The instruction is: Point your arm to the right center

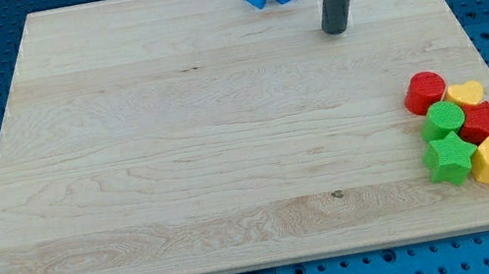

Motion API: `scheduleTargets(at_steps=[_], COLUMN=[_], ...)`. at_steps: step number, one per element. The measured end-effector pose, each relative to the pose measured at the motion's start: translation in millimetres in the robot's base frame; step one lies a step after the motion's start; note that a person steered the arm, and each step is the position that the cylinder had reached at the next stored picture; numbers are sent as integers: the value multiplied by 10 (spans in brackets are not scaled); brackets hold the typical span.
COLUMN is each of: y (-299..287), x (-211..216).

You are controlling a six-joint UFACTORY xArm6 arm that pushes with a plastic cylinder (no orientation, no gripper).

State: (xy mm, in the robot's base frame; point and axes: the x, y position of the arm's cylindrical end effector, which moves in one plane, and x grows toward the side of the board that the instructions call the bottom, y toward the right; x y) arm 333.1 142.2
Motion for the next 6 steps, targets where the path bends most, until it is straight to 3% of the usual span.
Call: scheduleTargets(at_steps=[3,6], y=[108,1079], x=[0,247])
